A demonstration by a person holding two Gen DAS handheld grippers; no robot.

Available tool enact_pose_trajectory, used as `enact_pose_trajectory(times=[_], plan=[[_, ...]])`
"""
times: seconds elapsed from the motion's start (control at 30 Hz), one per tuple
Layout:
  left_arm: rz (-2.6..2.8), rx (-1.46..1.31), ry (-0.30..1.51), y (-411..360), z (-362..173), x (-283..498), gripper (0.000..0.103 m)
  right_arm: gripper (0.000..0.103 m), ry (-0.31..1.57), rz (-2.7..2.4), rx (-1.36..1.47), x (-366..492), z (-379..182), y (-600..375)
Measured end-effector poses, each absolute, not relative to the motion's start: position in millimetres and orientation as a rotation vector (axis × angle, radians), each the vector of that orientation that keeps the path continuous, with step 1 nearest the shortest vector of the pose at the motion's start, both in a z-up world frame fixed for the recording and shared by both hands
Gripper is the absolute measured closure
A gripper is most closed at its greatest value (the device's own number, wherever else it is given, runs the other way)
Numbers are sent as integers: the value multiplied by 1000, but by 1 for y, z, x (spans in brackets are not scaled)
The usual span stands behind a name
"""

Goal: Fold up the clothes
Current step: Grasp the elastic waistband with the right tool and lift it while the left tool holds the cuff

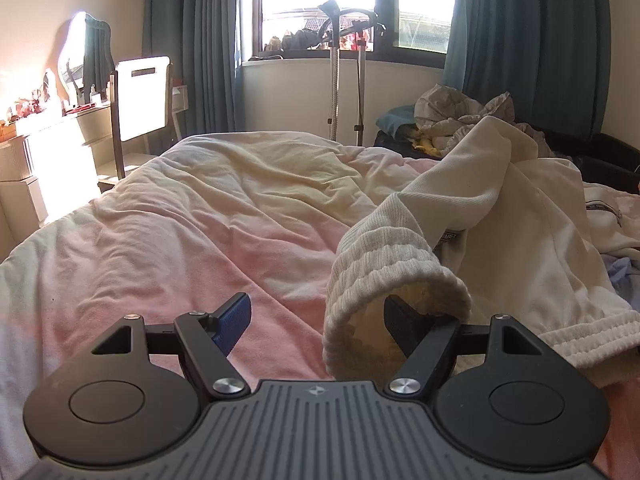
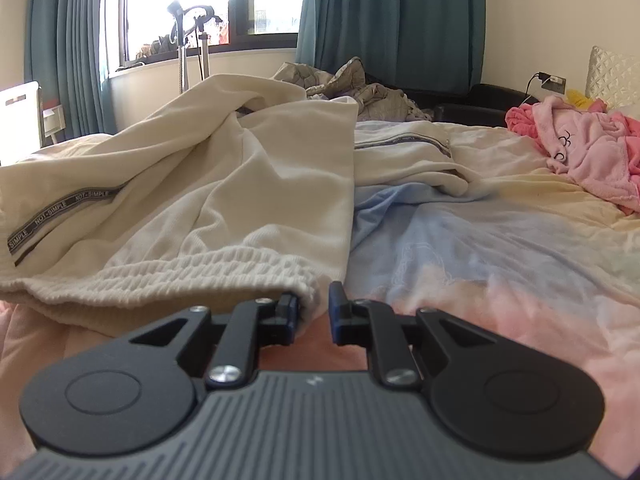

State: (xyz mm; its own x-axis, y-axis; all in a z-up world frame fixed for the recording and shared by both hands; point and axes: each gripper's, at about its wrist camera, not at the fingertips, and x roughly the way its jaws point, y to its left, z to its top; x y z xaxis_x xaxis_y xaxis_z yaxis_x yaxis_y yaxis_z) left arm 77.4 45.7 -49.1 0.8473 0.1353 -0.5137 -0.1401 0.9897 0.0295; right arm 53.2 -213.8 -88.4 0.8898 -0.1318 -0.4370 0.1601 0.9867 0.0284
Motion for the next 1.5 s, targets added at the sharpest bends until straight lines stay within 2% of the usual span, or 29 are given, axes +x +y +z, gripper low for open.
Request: enact_pose_trajectory(times=[0.07,0.2,0.33,0.4,0.43,0.47,0.57,0.8,1.1,1.3,1.5], plan=[[148,19,552,44,-49,71,26,91,398,-152,64,48,-80,-212],[163,109,518,38,-48,68,29,91,343,-158,47,42,-68,-208],[139,285,440,16,-52,67,39,91,381,-171,33,45,-73,-208],[124,289,412,13,-52,76,40,91,430,-178,43,49,-80,-211],[116,289,397,12,-52,81,47,90,459,-182,51,52,-84,-213],[108,290,383,10,-52,86,61,90,498,-180,64,55,-90,-216],[85,292,341,6,-52,100,88,89,529,-158,128,56,-98,-223],[59,-43,286,62,21,125,92,90,423,-69,273,19,-67,-207],[54,-239,204,158,143,190,92,90,203,211,210,-13,-14,-77],[163,-262,206,240,156,243,92,91,138,427,181,17,1,21],[276,-223,338,307,93,304,92,91,237,554,181,72,-33,95]])
